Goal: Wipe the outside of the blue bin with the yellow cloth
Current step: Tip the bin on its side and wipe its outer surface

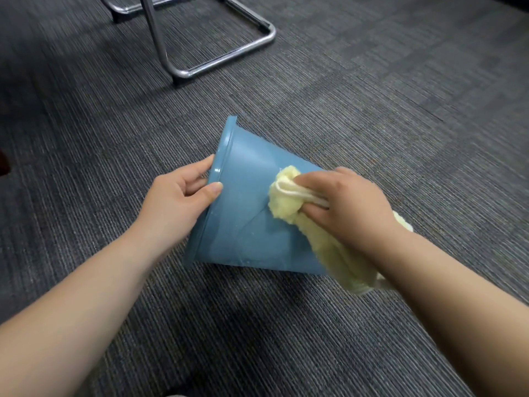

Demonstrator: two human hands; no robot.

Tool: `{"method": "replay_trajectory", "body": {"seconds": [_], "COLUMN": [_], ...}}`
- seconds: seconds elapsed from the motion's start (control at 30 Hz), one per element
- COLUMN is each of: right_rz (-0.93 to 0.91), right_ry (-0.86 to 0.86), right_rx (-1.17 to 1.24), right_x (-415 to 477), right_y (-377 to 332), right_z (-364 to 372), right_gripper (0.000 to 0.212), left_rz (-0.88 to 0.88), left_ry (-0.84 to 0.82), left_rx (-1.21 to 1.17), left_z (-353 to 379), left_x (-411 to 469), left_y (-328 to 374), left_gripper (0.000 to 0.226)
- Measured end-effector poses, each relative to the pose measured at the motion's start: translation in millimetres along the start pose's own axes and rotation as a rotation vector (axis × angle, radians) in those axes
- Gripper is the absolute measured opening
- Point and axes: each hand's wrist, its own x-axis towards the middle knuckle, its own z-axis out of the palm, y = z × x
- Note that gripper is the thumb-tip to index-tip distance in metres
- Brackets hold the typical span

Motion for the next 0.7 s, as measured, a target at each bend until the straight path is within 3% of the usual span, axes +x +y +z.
{"method": "replay_trajectory", "body": {"seconds": [0.1, 0.33, 0.57, 0.7], "right_rz": [0.047, -0.13, 0.12, -0.013], "right_ry": [0.066, -0.048, 0.088, -0.026], "right_rx": [-0.008, 0.011, -0.024, -0.014], "right_x": [-0.6, -7.4, 1.5, -9.8], "right_y": [7.0, -8.7, 22.1, 10.5], "right_z": [2.4, 12.0, -0.5, 3.3], "right_gripper": [0.024, 0.027, 0.024, 0.025], "left_rz": [0.0, -0.013, -0.014, -0.012], "left_ry": [0.017, 0.018, 0.026, 0.016], "left_rx": [-0.008, 0.0, -0.036, -0.034], "left_z": [-1.2, -4.7, -1.5, -2.9], "left_x": [0.2, -0.4, 1.6, 4.0], "left_y": [-1.2, -4.5, -4.4, -3.1], "left_gripper": [0.042, 0.042, 0.039, 0.04]}}
